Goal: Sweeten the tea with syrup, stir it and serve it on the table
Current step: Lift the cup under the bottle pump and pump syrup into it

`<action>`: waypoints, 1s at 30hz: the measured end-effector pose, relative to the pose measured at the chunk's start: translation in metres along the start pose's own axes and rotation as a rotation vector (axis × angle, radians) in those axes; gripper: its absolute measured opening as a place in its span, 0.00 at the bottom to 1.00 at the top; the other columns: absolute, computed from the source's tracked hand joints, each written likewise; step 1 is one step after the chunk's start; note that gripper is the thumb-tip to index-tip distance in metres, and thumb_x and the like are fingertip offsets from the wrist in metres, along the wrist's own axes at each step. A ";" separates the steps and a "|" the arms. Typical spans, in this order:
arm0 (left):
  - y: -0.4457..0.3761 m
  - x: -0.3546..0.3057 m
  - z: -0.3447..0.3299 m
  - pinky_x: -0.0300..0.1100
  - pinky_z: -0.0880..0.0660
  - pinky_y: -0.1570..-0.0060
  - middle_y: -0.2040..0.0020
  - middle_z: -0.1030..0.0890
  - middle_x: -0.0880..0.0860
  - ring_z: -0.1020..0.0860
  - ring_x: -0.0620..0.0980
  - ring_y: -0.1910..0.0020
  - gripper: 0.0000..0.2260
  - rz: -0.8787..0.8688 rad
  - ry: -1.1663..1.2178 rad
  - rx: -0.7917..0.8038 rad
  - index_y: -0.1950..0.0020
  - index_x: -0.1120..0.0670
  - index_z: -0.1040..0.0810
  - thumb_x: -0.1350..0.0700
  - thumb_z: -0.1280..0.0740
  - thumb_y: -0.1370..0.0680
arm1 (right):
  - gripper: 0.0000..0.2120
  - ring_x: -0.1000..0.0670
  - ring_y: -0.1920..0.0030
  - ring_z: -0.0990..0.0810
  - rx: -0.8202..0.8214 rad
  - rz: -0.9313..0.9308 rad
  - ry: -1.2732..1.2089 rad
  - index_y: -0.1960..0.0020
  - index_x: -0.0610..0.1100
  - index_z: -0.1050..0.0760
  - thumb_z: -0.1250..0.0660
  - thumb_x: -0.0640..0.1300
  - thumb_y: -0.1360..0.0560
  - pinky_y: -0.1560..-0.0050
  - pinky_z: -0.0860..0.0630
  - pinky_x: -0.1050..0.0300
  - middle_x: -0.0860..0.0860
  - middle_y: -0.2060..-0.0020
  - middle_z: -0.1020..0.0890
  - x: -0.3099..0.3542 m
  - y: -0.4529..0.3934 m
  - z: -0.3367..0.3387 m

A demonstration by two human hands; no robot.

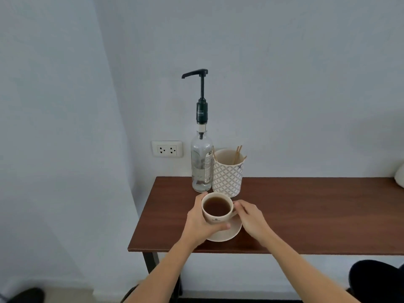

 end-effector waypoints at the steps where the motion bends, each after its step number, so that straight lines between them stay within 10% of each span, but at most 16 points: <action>1: 0.000 -0.001 -0.002 0.25 0.27 0.45 0.40 0.19 0.38 0.23 0.33 0.39 0.43 -0.002 0.016 -0.030 0.31 0.43 0.30 0.51 0.13 0.42 | 0.16 0.53 0.53 0.20 0.005 0.020 -0.002 0.55 0.50 0.20 0.44 0.44 0.16 0.52 0.28 0.61 0.55 0.57 0.16 -0.002 -0.001 0.001; 19: -0.018 -0.060 0.046 0.38 0.22 0.42 0.45 0.16 0.42 0.18 0.40 0.43 0.38 -0.109 0.023 -0.227 0.35 0.45 0.26 0.56 0.16 0.43 | 0.15 0.57 0.60 0.16 0.034 0.322 -0.016 0.62 0.51 0.24 0.39 0.44 0.18 0.57 0.23 0.60 0.54 0.63 0.14 0.062 -0.027 0.026; 26: -0.056 -0.110 0.095 0.31 0.23 0.49 0.48 0.15 0.43 0.18 0.39 0.47 0.37 -0.169 0.049 -0.218 0.40 0.42 0.26 0.55 0.16 0.44 | 0.14 0.60 0.53 0.16 0.006 0.396 -0.158 0.44 0.49 0.24 0.46 0.52 0.17 0.52 0.23 0.69 0.53 0.52 0.14 0.151 -0.057 0.051; 30: -0.079 -0.136 0.119 0.39 0.19 0.46 0.47 0.15 0.45 0.17 0.41 0.47 0.40 -0.159 0.106 -0.225 0.38 0.42 0.27 0.46 0.18 0.48 | 0.16 0.48 0.46 0.17 -0.105 0.392 -0.232 0.38 0.50 0.30 0.49 0.57 0.17 0.37 0.23 0.46 0.48 0.43 0.19 0.210 -0.100 0.071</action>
Point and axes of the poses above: each hand's wrist, its own y-axis away from the middle knuckle, its own z-axis out of the back of the hand, x = y × z, the point moved 5 cm from there along -y, towards the middle knuckle
